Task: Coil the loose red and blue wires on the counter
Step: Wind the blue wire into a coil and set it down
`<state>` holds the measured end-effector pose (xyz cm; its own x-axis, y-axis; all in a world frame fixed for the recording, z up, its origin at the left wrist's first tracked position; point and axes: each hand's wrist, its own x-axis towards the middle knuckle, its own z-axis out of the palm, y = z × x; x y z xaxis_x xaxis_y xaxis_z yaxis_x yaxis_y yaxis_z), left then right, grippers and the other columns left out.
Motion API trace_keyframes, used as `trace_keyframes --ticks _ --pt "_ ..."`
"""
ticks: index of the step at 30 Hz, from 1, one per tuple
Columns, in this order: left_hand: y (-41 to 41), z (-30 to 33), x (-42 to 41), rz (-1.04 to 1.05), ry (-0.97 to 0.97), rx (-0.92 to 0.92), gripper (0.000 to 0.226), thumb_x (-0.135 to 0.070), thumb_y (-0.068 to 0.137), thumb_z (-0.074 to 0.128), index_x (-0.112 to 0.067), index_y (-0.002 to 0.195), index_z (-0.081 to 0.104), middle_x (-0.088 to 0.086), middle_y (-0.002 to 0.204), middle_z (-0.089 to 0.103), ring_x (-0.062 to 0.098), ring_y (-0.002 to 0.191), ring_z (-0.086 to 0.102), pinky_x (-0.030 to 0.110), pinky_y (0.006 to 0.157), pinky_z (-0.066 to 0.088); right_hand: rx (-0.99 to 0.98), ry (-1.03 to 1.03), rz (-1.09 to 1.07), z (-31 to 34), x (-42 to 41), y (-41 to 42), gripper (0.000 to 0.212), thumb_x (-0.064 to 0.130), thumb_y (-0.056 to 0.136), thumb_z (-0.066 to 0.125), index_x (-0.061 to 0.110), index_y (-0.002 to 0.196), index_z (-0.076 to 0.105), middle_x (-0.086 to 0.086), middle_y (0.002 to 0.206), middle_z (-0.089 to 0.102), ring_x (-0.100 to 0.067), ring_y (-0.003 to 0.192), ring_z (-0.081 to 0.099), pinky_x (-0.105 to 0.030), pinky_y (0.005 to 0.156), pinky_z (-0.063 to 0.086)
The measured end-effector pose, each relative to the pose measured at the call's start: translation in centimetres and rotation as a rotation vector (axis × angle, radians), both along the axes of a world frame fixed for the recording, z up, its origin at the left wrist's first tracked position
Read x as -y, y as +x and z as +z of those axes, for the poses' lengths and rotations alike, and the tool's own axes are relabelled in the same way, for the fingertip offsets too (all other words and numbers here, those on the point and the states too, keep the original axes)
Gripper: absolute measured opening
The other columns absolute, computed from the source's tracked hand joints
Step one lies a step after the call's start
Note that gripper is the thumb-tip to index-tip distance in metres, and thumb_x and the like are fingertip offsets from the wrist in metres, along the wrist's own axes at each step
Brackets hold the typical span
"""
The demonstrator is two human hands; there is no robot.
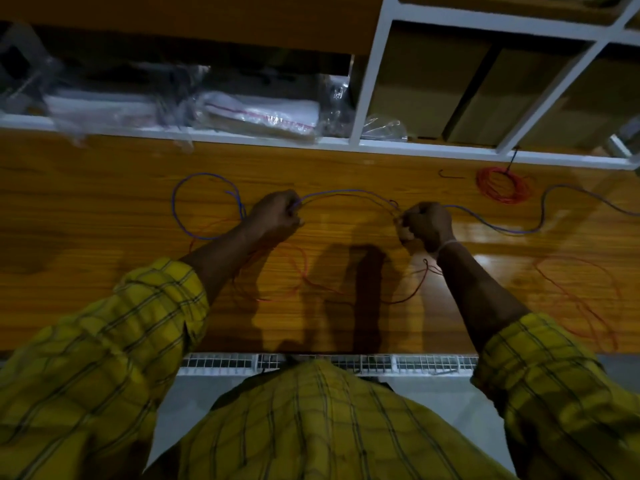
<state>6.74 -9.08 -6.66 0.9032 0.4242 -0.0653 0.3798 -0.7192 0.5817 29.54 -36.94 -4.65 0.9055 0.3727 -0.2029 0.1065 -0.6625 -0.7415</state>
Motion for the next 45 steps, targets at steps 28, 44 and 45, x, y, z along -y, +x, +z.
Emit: trace_keyframes --ticks 28,44,45 --pt "-2.8 3.0 -1.2 -0.105 -0.139 0.234 0.031 -0.037 0.094 0.073 -0.013 0.114 0.074 0.001 0.106 0.074 0.015 0.099 0.069 0.032 0.081 0.054 0.593 -0.029 0.646 2.2 -10.1 -8.6 0.016 0.017 0.099 0.059 0.011 0.086 0.066 -0.012 0.090 0.066 -0.032 0.077 0.060 -0.041 0.064 0.048" --pt "-8.6 0.7 -6.7 0.241 -0.205 0.324 0.011 -0.004 0.102 0.058 -0.005 0.106 0.069 -0.001 0.097 0.071 0.020 0.098 0.071 0.029 0.088 0.056 0.572 -0.170 1.076 -2.2 -15.9 -15.4 0.020 0.034 0.075 0.064 0.016 0.084 0.069 -0.013 0.089 0.065 -0.038 0.085 0.061 -0.046 0.072 0.049" --pt "-8.8 1.0 -6.5 0.241 -0.197 0.321 0.009 -0.004 0.101 0.058 -0.004 0.103 0.068 -0.003 0.094 0.070 0.018 0.096 0.070 0.026 0.085 0.055 0.554 -0.125 1.049 -2.2 -16.1 -15.7 0.013 0.028 0.076 0.062 0.017 0.080 0.067 -0.013 0.085 0.063 -0.038 0.082 0.060 -0.045 0.068 0.048"
